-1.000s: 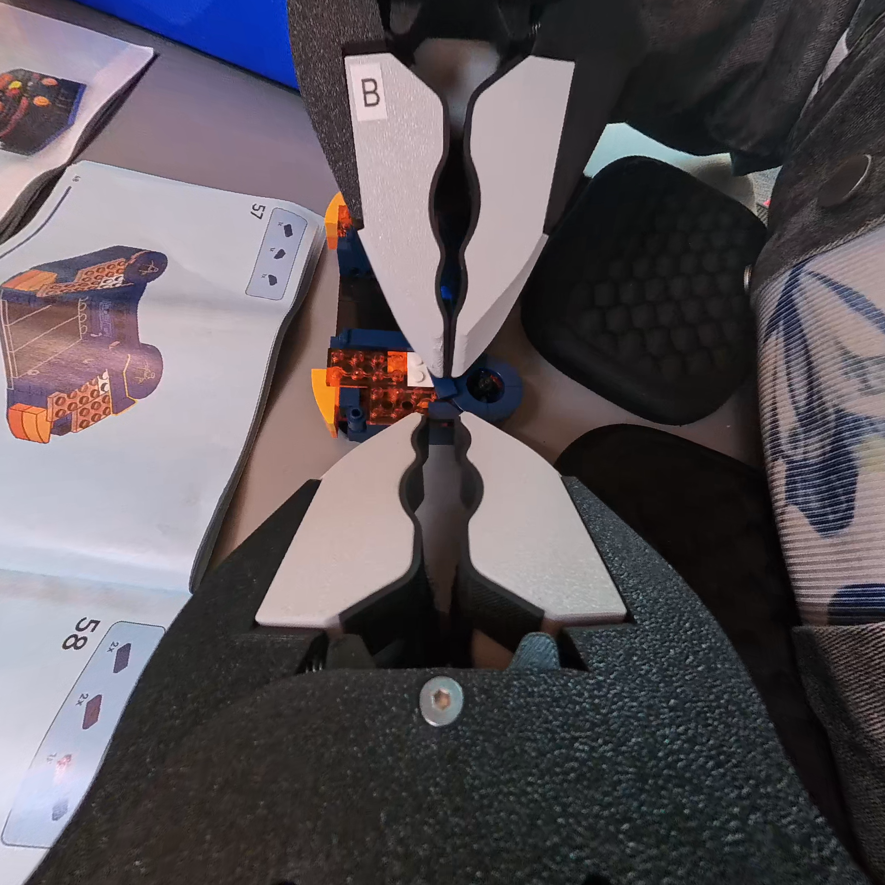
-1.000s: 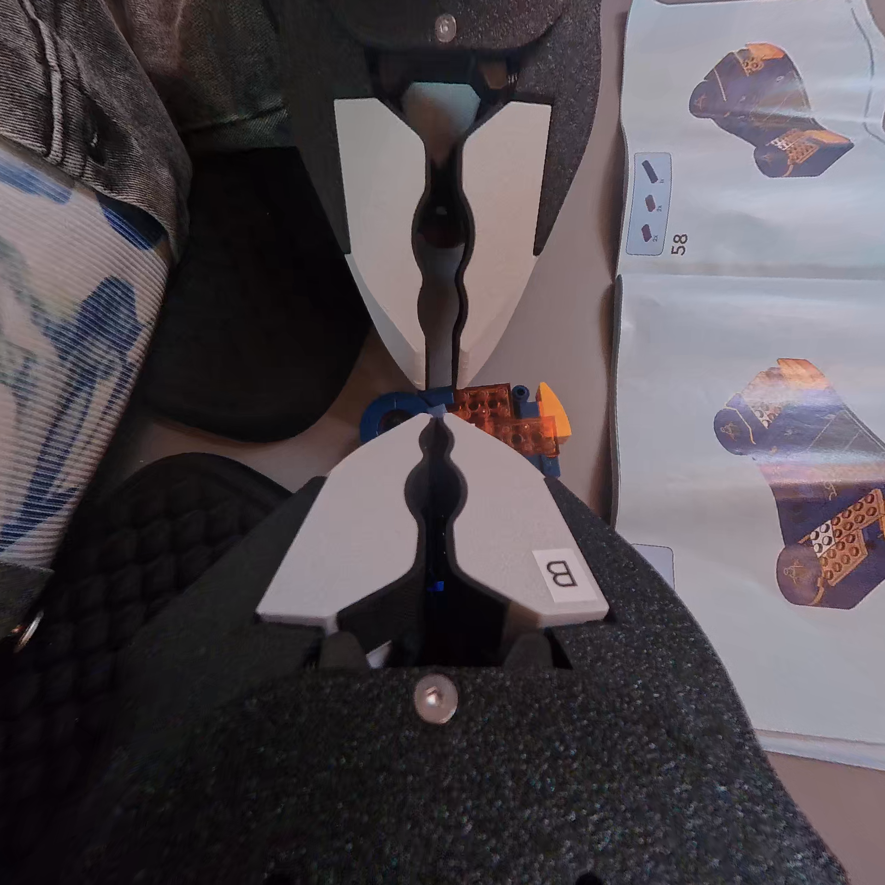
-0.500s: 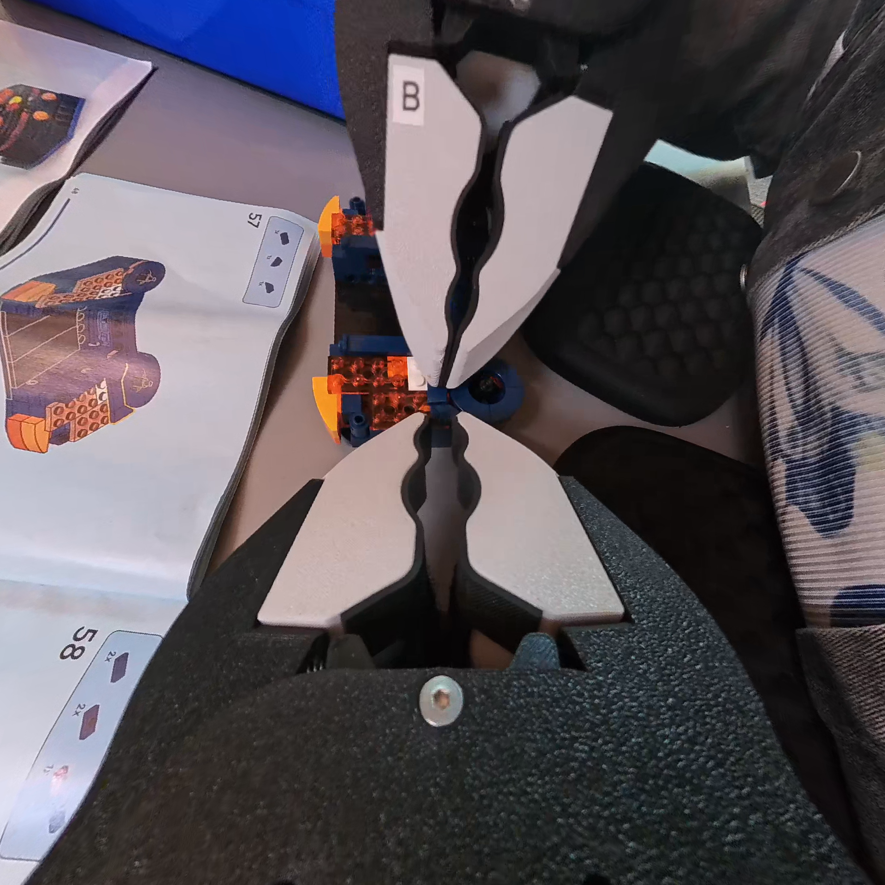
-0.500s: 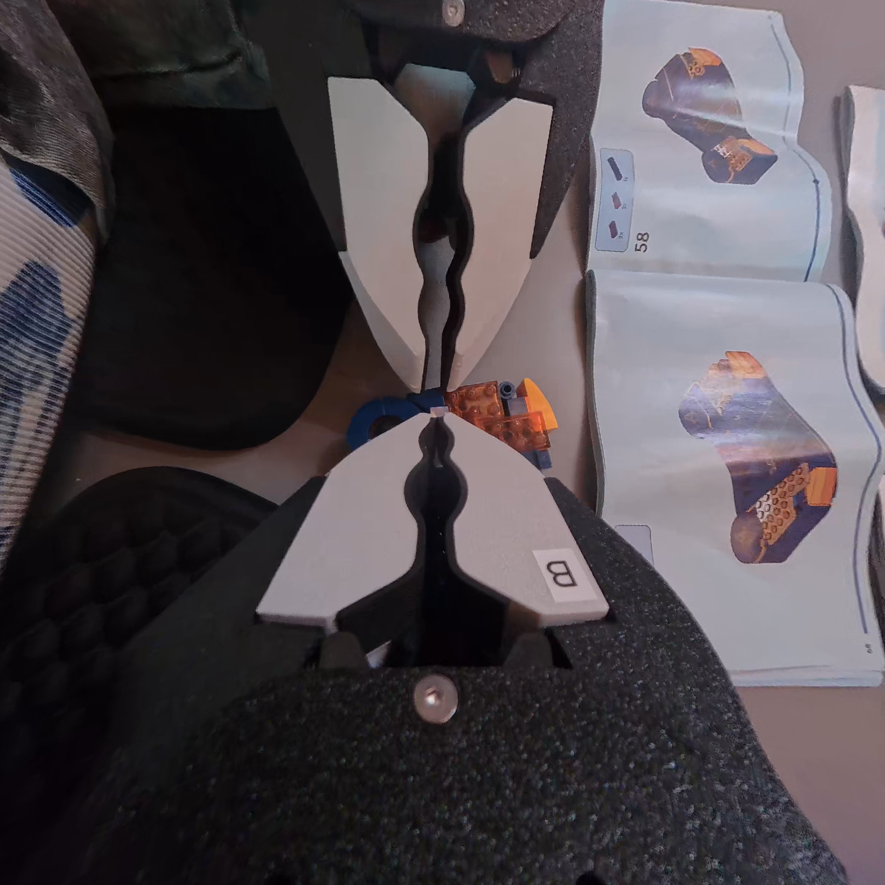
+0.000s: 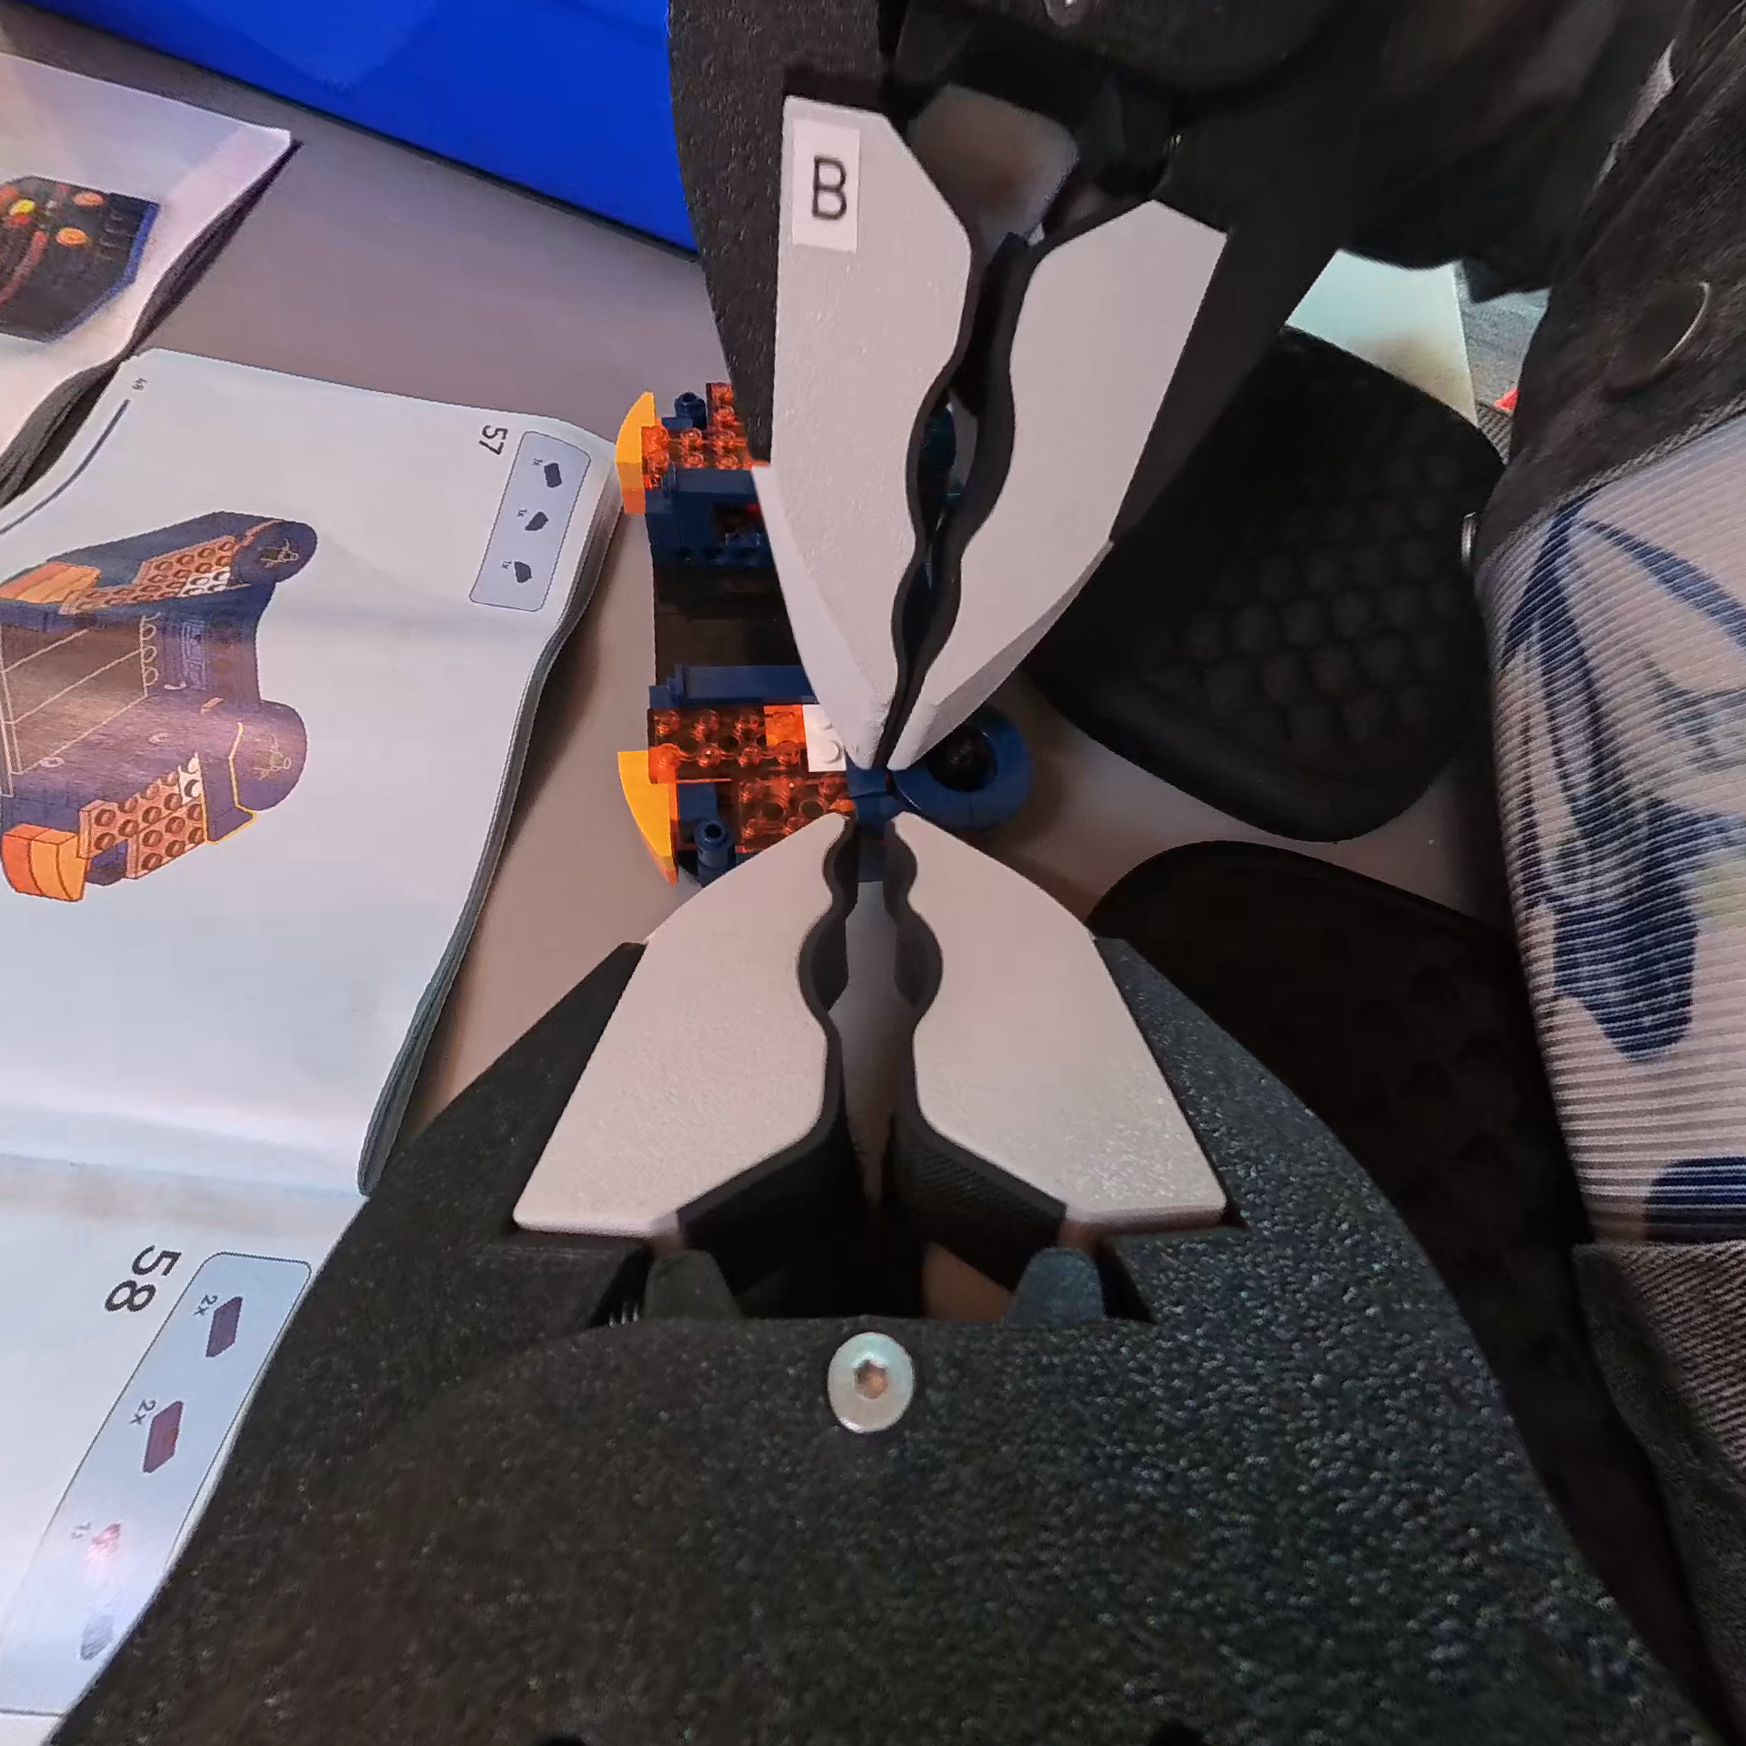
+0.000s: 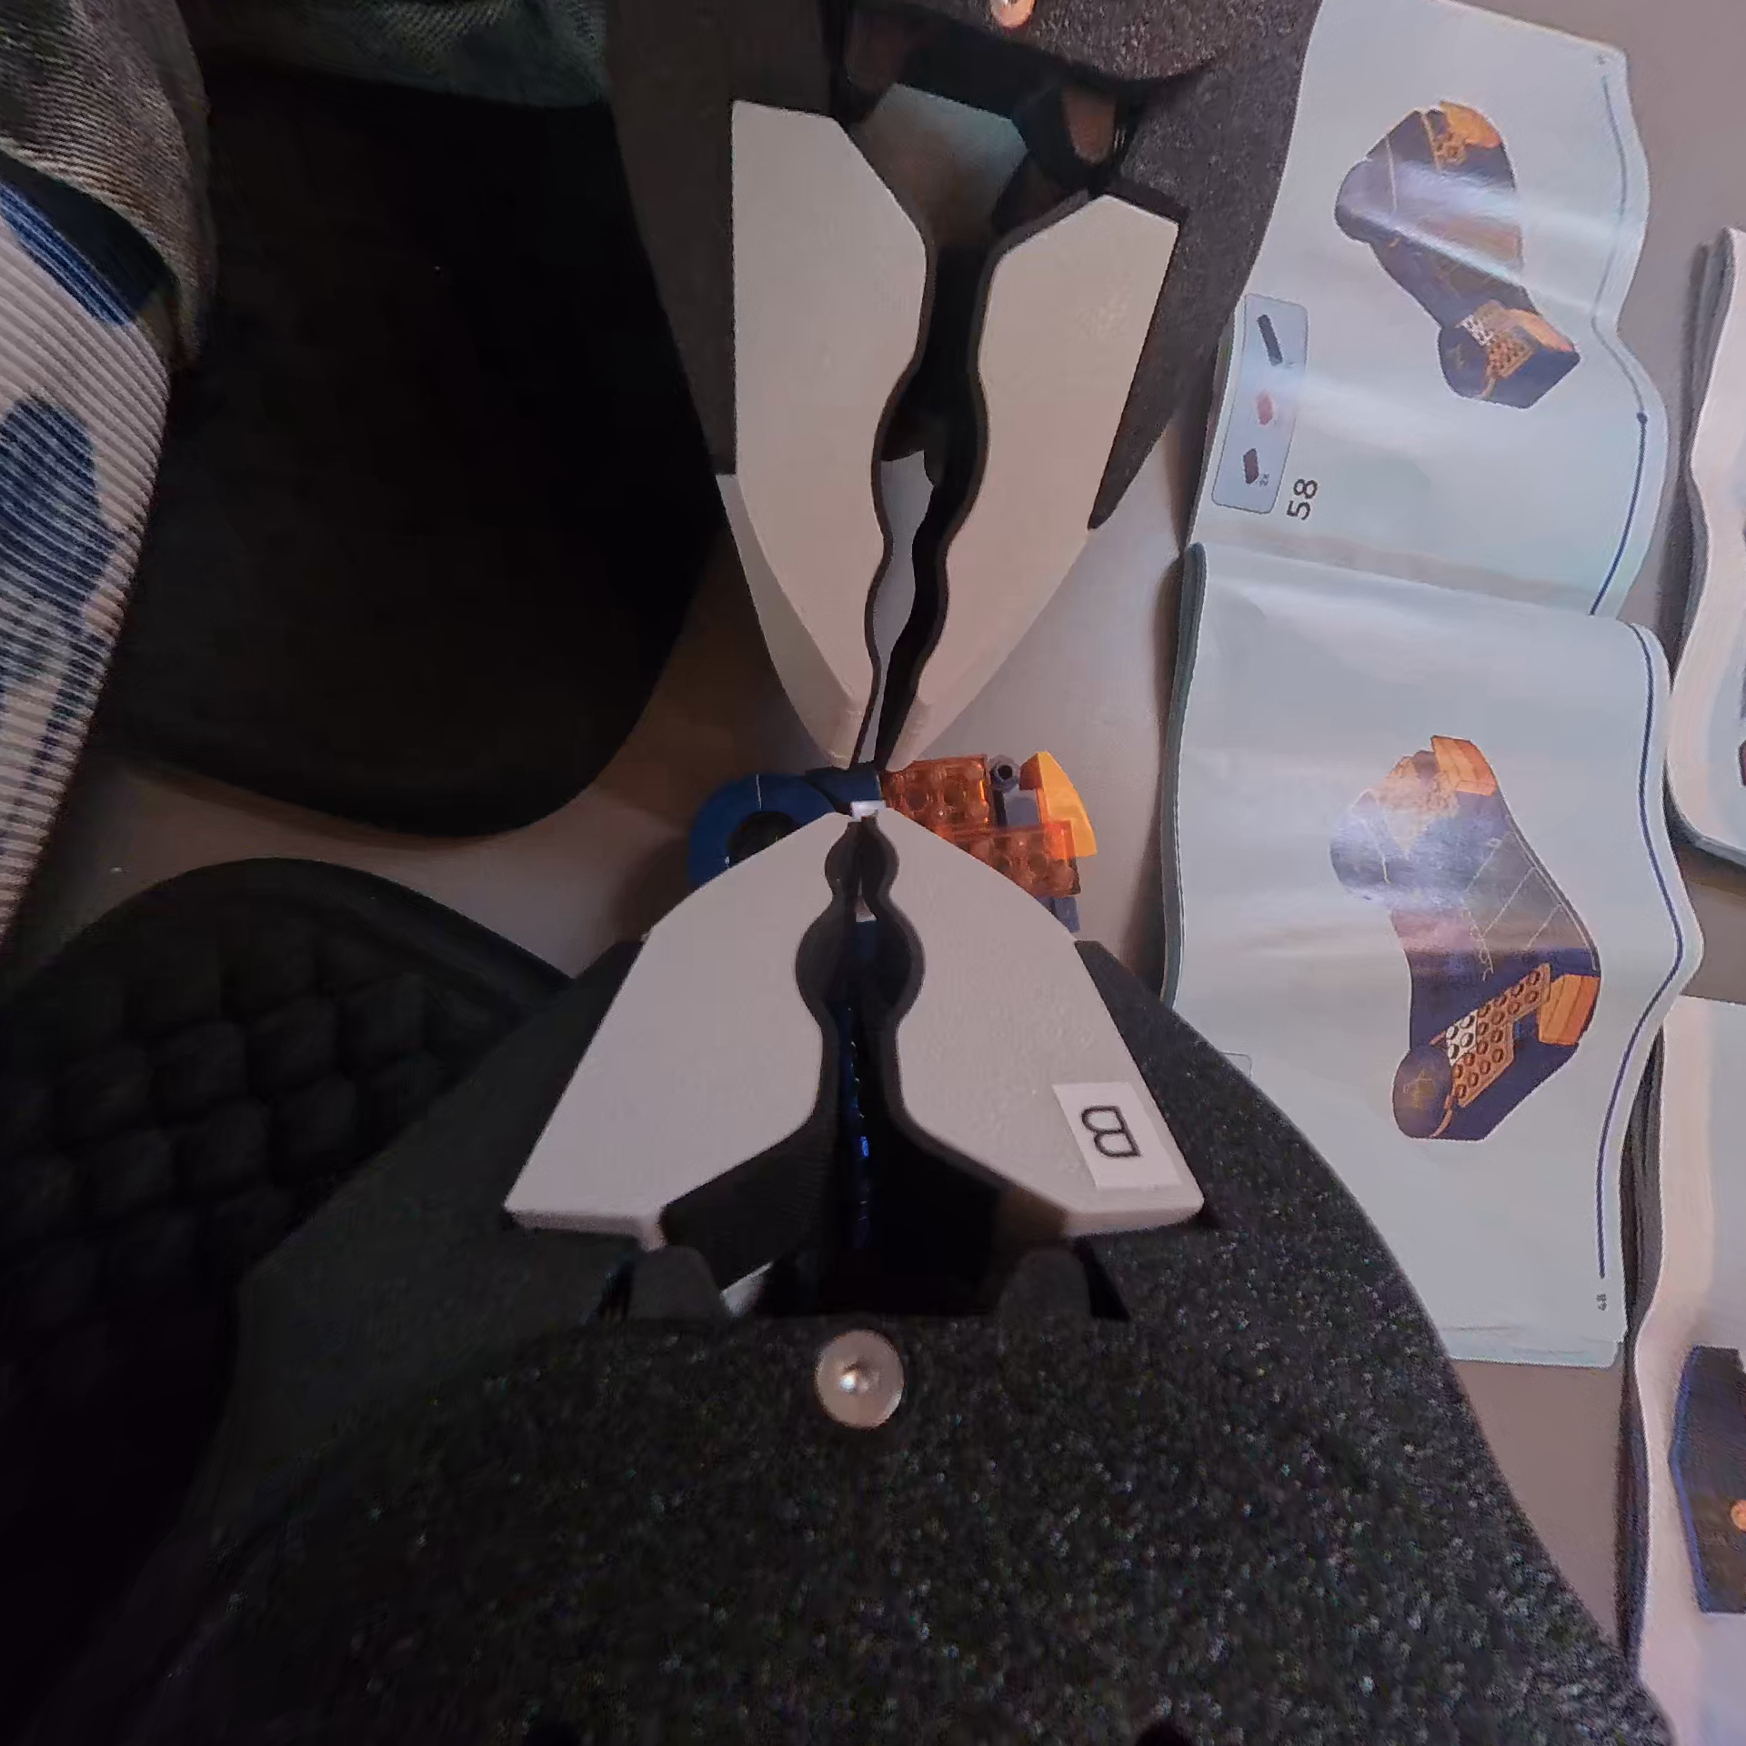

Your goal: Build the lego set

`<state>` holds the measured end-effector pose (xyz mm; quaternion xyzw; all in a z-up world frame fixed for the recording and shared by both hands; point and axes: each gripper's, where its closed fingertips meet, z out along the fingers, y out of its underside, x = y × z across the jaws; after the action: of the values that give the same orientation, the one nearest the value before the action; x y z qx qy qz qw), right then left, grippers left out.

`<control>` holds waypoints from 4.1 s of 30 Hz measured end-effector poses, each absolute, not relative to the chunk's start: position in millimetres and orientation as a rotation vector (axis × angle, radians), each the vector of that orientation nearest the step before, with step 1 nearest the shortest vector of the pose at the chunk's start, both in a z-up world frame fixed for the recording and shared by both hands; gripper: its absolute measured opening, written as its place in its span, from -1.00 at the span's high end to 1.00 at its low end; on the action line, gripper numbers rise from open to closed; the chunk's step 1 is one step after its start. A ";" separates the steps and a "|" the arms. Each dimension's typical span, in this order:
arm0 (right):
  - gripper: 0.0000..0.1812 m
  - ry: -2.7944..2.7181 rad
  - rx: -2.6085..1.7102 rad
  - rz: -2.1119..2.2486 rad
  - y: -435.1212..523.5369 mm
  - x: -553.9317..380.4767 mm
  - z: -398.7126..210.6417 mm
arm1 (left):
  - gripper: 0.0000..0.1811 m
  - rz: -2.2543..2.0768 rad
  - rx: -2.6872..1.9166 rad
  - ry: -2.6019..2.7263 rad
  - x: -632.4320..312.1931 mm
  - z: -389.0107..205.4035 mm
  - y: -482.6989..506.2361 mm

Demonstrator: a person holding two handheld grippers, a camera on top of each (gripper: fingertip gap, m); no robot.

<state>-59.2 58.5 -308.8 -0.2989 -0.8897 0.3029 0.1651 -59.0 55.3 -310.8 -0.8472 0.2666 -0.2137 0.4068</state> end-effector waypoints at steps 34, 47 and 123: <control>1.00 -2.341 -1.041 1.199 61.3 -52.4 -307.1 | 1.00 -0.508 -2.059 0.702 -46.9 -306.4 63.0; 1.00 -2.327 -0.966 1.164 61.0 -53.9 -308.9 | 1.00 -0.182 -1.998 1.007 -40.0 -308.6 58.1; 0.95 -1.369 -0.880 0.989 50.1 -101.4 -185.8 | 0.92 -1.157 -0.815 -0.704 -99.1 -180.0 53.8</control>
<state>-101.4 50.1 -185.8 -0.3763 -0.5857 0.4232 0.5798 -99.1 53.8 -180.0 -0.3664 -0.3166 -0.5203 0.7034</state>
